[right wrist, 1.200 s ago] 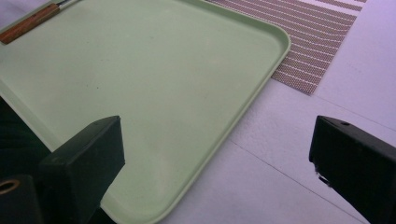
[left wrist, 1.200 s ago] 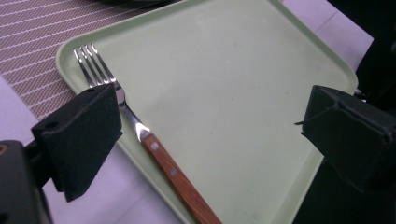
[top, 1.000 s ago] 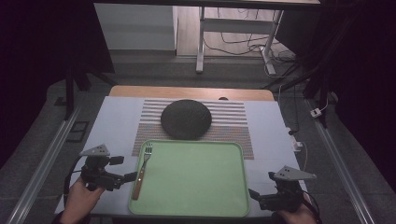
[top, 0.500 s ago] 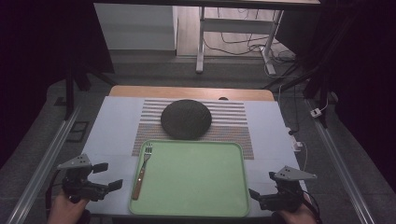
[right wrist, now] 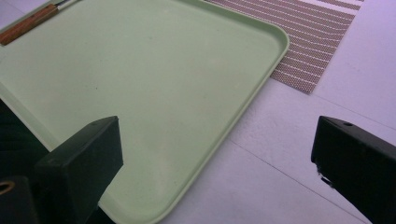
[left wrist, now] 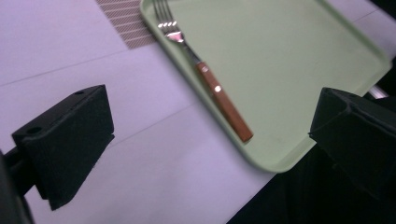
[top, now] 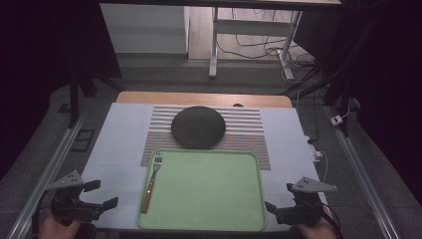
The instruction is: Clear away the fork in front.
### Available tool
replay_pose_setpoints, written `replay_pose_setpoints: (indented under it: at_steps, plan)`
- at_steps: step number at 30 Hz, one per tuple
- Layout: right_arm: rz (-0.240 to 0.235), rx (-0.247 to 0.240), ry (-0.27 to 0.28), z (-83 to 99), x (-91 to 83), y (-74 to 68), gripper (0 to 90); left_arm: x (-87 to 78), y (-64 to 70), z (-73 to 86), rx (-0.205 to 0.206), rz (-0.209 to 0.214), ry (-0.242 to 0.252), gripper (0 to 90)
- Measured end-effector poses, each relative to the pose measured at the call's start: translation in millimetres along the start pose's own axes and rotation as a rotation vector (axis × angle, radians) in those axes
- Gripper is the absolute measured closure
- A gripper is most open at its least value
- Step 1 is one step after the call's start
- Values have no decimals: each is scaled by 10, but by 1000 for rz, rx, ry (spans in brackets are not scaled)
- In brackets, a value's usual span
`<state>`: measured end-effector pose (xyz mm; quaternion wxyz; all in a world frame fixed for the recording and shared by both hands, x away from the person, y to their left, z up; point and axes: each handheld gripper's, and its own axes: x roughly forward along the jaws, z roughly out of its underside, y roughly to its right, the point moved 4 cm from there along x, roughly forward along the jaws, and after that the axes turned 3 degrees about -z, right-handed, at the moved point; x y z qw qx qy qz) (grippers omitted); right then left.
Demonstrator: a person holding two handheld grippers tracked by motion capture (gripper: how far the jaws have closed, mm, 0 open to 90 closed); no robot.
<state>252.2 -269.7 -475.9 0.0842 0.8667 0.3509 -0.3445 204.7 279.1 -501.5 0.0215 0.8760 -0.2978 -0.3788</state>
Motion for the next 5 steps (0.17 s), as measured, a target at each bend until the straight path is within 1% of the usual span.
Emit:
replay_pose_setpoints:
  at_steps: [3, 5]
  plan:
    - [1, 0, -6, 0, 2, 1, 27, 8, 7, 11, 15, -19, -26, 0]
    - [4, -4, -10, 3, 8, 2, 27, 20, 13, 5, 14, -17, -36, 0]
